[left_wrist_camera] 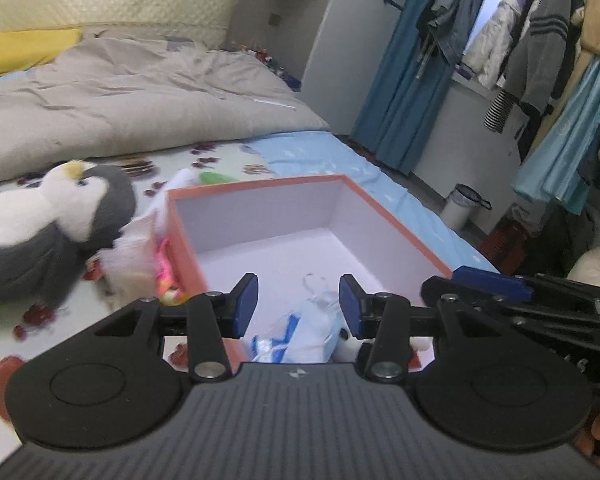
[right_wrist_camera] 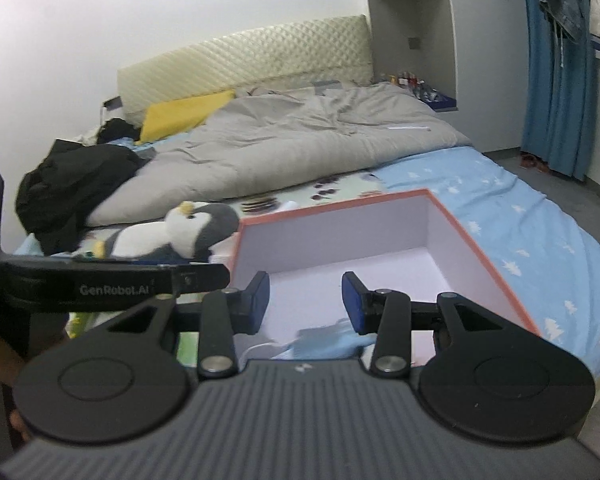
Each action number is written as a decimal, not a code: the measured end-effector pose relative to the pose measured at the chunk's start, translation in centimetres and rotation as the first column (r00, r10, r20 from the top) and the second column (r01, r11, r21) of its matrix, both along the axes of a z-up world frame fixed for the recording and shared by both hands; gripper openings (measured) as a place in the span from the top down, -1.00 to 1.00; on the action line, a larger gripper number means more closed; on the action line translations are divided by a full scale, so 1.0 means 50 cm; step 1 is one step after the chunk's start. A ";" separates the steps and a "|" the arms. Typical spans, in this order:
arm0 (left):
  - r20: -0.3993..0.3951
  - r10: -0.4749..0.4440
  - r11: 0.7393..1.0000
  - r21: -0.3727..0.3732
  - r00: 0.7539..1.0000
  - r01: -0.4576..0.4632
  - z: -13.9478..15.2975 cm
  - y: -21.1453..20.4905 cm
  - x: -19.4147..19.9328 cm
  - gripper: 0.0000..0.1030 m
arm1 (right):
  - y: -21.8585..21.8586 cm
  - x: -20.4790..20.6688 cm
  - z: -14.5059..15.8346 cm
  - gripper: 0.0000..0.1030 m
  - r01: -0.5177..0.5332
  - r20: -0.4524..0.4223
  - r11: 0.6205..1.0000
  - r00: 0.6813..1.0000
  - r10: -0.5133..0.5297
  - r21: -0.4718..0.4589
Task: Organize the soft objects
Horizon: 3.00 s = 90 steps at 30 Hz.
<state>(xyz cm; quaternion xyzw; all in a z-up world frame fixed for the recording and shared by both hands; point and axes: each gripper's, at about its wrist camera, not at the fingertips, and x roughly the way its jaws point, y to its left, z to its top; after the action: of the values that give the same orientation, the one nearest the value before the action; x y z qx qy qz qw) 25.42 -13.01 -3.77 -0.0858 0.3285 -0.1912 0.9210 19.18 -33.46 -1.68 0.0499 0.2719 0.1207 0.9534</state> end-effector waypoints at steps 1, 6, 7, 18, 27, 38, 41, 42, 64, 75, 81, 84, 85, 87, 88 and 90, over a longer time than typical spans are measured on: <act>0.008 0.016 1.000 0.000 1.000 -0.016 0.000 0.014 -0.017 0.01 | 0.007 -0.009 0.000 0.16 -0.004 0.002 1.000 1.000 0.004 0.003; 0.034 0.058 0.998 -0.014 0.998 -0.058 -0.003 0.073 -0.093 0.01 | 0.046 -0.054 -0.003 0.16 -0.041 0.012 0.999 0.999 0.041 -0.005; 0.031 0.063 0.998 -0.018 0.998 -0.062 -0.006 0.085 -0.108 0.01 | 0.055 -0.061 -0.004 0.16 -0.049 0.013 0.999 0.999 0.049 -0.013; -0.037 0.177 0.981 -0.067 0.983 -0.179 -0.109 0.199 -0.115 0.01 | 0.166 -0.056 -0.060 0.16 -0.197 -0.042 0.965 0.980 0.192 -0.176; -0.108 0.215 0.959 -0.165 0.971 -0.230 -0.216 0.275 0.009 -0.01 | 0.265 0.048 -0.102 0.17 -0.411 -0.116 0.779 0.906 0.408 -0.473; -0.122 0.162 0.948 -0.255 0.979 -0.189 -0.282 0.309 0.159 -0.10 | 0.354 0.169 -0.156 0.17 -0.572 -0.276 0.454 0.778 0.564 -0.683; -0.108 0.153 0.946 -0.272 0.982 -0.177 -0.293 0.312 0.190 -0.10 | 0.382 0.193 -0.176 0.18 -0.603 -0.334 0.357 0.741 0.583 -0.713; -0.103 0.156 0.945 -0.275 0.982 -0.179 -0.294 0.313 0.197 -0.10 | 0.390 0.199 -0.181 0.18 -0.611 -0.351 0.326 0.728 0.589 -0.721; -0.137 0.109 0.904 -0.398 0.985 -0.155 -0.380 0.328 0.300 0.49 | 0.475 0.289 -0.295 0.42 -0.681 -0.603 -0.022 0.633 0.486 -0.732; -0.113 0.142 0.922 -0.345 0.983 -0.173 -0.336 0.318 0.271 0.85 | 0.463 0.254 -0.249 0.54 -0.652 -0.541 0.033 0.654 0.529 -0.757; -0.124 0.189 0.931 -0.292 0.974 -0.218 -0.287 0.320 0.225 0.87 | 0.455 0.205 -0.209 0.55 -0.638 -0.495 0.083 0.666 0.558 -0.766; -0.121 0.210 0.932 -0.276 0.970 -0.237 -0.259 0.326 0.192 0.88 | 0.450 0.189 -0.190 0.55 -0.633 -0.473 0.115 0.674 0.567 -0.765; -0.119 0.216 0.931 -0.274 0.969 -0.241 -0.250 0.328 0.178 0.88 | 0.448 0.179 -0.183 0.55 -0.630 -0.461 0.130 0.679 0.571 -0.766; -0.118 0.224 0.931 -0.268 0.967 -0.248 -0.235 0.337 0.146 0.88 | 0.446 0.165 -0.173 0.55 -0.626 -0.441 0.163 0.688 0.577 -0.763; -0.119 0.231 0.931 -0.262 0.966 -0.255 -0.229 0.341 0.130 0.88 | 0.445 0.154 -0.168 0.55 -0.627 -0.432 0.181 0.690 0.580 -0.758; -0.127 0.239 0.930 -0.254 0.963 -0.265 -0.220 0.351 0.099 0.88 | 0.445 0.135 -0.162 0.55 -0.629 -0.417 0.209 0.693 0.589 -0.749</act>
<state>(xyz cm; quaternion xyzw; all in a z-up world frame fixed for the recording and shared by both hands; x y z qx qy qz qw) 30.36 4.55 -14.76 -0.2601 0.3288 -0.1097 0.9012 25.94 -11.23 -9.77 -0.5343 0.3097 0.3322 0.7129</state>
